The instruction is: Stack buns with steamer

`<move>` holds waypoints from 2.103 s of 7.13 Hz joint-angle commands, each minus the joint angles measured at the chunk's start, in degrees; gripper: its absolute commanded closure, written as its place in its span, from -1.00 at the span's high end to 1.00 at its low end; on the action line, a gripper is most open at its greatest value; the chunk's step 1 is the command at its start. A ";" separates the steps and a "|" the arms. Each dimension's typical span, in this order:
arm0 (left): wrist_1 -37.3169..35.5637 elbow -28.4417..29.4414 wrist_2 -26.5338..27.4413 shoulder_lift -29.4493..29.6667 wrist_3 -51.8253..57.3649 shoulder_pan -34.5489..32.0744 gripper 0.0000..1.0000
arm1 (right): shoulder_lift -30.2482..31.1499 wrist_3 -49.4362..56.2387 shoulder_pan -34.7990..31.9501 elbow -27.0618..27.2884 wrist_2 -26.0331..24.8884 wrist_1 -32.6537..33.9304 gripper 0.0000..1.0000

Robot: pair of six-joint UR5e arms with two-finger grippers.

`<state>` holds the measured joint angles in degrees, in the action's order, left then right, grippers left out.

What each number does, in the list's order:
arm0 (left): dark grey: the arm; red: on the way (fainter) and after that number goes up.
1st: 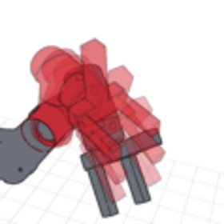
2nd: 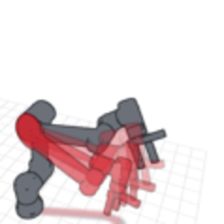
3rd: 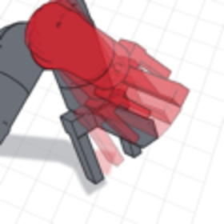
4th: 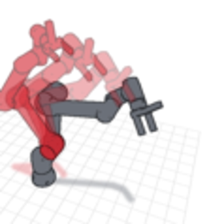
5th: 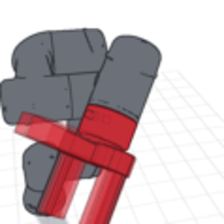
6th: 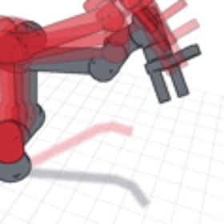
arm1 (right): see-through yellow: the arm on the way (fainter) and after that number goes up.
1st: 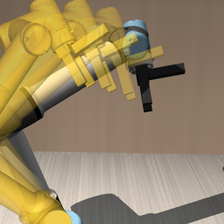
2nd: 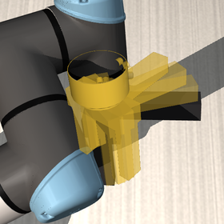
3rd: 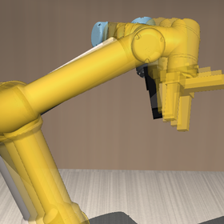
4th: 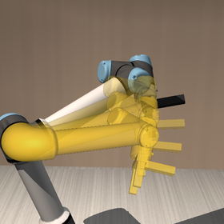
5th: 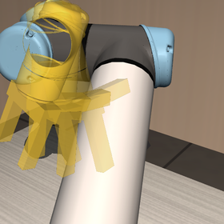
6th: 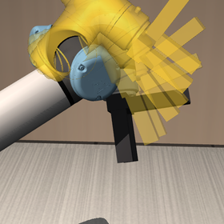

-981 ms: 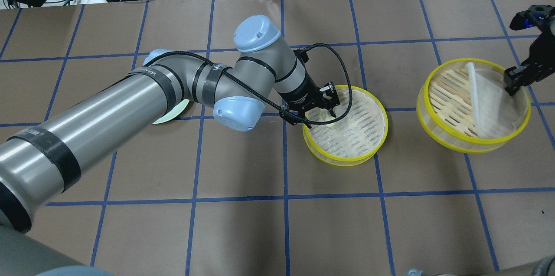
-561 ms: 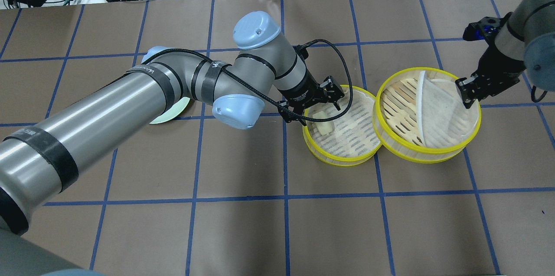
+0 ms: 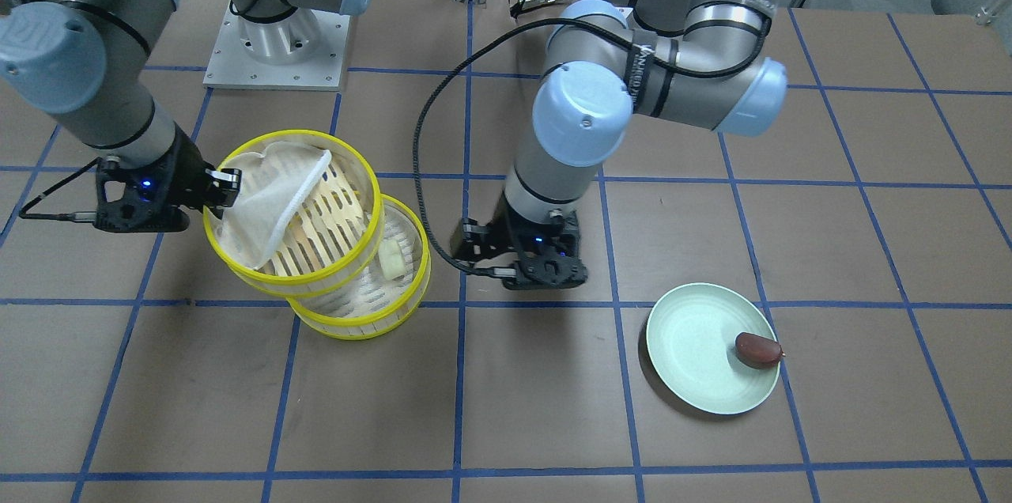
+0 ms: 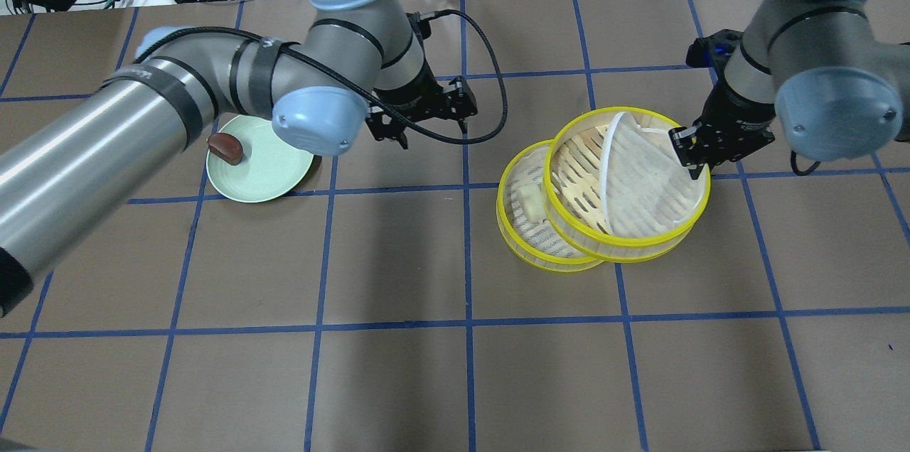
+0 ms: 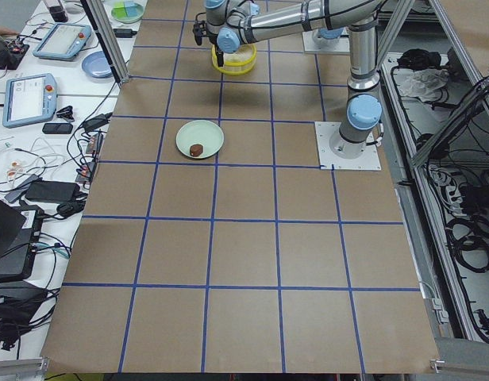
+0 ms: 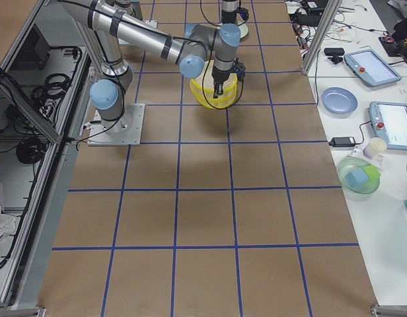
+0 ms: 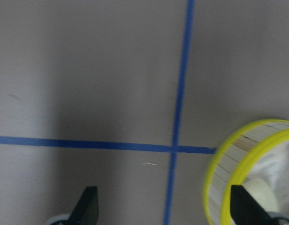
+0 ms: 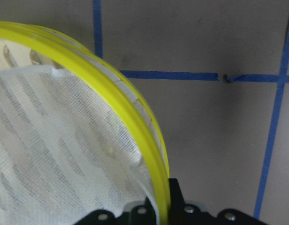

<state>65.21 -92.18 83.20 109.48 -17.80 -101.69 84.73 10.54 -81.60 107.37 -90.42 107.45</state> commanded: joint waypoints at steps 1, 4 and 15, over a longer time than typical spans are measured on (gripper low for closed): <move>3.96 0.51 6.18 -1.81 15.01 12.15 1.00 | -3.33 -2.46 -4.18 1.60 0.77 7.99 -1.00; 4.40 -2.46 6.27 -1.12 22.71 24.23 1.00 | -4.58 0.18 -4.19 2.93 0.95 11.81 -1.00; -1.93 -3.27 11.63 9.17 23.69 27.42 0.96 | -6.07 2.73 -4.19 3.20 1.83 11.99 -1.00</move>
<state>64.31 -95.53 93.25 117.88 6.24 -74.54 78.70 13.25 -85.78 110.67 -88.59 119.38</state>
